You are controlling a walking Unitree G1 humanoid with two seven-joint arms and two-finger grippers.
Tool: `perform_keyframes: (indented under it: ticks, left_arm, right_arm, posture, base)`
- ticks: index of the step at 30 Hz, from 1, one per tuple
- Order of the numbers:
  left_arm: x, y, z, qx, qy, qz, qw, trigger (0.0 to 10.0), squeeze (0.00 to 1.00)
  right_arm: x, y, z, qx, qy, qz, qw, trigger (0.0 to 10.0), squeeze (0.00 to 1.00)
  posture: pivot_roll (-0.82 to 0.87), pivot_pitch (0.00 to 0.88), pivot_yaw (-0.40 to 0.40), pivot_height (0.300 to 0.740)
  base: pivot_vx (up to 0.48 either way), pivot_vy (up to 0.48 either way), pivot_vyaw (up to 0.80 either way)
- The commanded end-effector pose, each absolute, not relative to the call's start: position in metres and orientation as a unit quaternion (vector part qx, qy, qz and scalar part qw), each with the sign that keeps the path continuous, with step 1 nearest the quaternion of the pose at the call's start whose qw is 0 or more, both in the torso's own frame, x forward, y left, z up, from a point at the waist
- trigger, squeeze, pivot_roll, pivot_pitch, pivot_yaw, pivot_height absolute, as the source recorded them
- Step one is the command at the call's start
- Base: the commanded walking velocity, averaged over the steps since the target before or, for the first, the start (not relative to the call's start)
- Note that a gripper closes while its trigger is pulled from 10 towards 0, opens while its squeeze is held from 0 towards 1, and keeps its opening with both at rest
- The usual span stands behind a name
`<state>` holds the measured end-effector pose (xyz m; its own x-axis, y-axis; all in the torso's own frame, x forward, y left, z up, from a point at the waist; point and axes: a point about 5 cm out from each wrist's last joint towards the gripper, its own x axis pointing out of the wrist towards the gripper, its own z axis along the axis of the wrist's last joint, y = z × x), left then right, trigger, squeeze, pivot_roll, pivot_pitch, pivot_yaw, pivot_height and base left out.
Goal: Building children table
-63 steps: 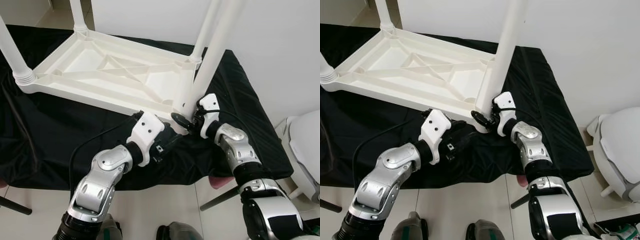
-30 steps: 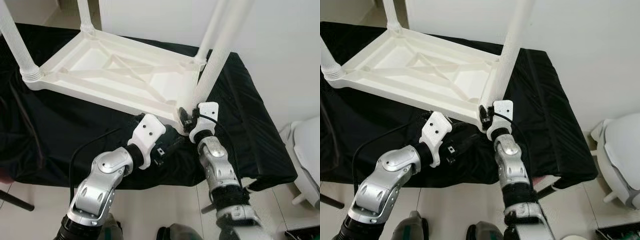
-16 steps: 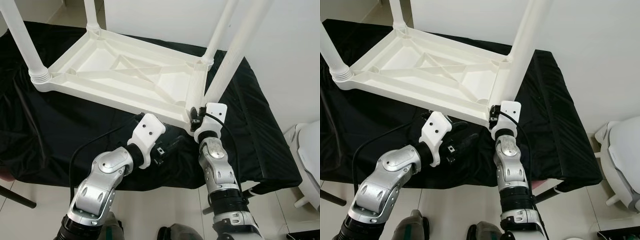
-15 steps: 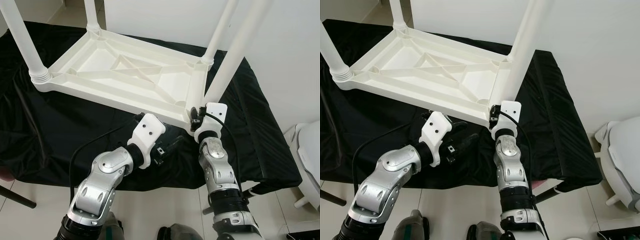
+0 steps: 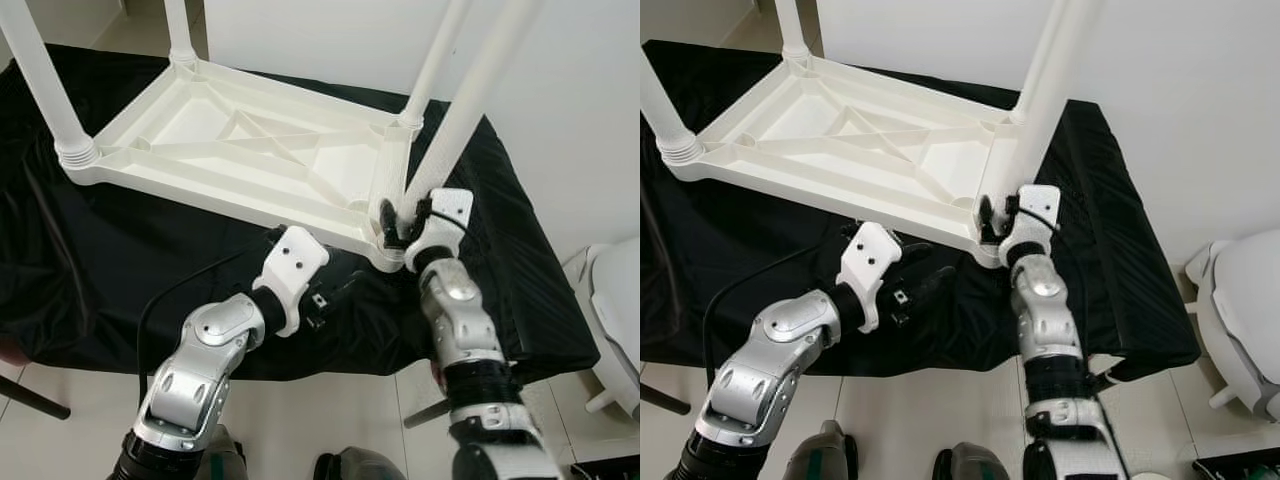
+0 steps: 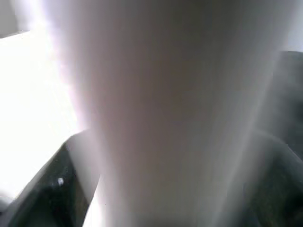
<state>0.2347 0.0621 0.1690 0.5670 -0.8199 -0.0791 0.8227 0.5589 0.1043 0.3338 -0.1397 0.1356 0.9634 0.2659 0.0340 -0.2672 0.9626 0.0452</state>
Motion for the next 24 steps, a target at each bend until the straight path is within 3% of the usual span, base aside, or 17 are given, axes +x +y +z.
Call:
perform_keyframes:
  ticks: [1,6,19,20,21,22,24]
  left_arm:
    - [0.239,0.063,0.170,0.065,0.008,-0.425,0.903,10.0,0.00]
    - [0.240,0.063,0.171,0.067,0.006,-0.423,0.904,10.0,0.00]
    - [0.240,0.066,0.172,0.068,0.005,-0.417,0.906,10.0,0.00]
    - [0.240,0.067,0.172,0.069,0.006,-0.417,0.906,10.0,0.00]
    - [0.240,0.067,0.172,0.069,0.006,-0.417,0.906,10.0,0.00]
    - [0.239,0.067,0.172,0.070,0.006,-0.417,0.906,10.0,0.00]
    - [0.239,0.067,0.172,0.070,0.006,-0.417,0.906,10.0,0.00]
  right_arm:
    - [0.335,-0.140,0.131,0.022,0.000,0.171,0.985,10.0,0.00]
    - [0.340,-0.144,0.128,-0.038,0.015,0.287,0.957,10.0,0.00]
    - [0.346,-0.144,0.131,-0.064,0.007,0.363,0.929,10.0,0.00]
    - [0.348,-0.145,0.130,-0.066,0.011,0.369,0.927,2.1,0.00]
    - [0.348,-0.145,0.130,-0.066,0.011,0.369,0.927,2.1,0.00]
    - [0.349,-0.147,0.129,-0.068,0.014,0.371,0.926,0.0,0.00]
    - [0.349,-0.149,0.128,-0.067,0.019,0.371,0.926,0.0,0.00]
  posture:
    - [0.02,0.020,-0.115,0.740]
    - [0.02,0.016,-0.115,0.740]
    - [0.04,0.018,-0.109,0.740]
    - [0.04,0.018,-0.109,0.740]
    - [0.04,0.018,-0.109,0.740]
    - [0.04,0.018,-0.109,0.740]
    - [0.05,0.022,-0.107,0.740]
  base:
    - [0.000,0.000,0.00]
    - [0.000,0.000,0.00]
    - [0.000,0.000,0.00]
    - [0.000,0.000,0.00]
    - [0.000,0.000,0.00]
    - [0.000,0.000,0.00]
    - [0.000,0.000,0.00]
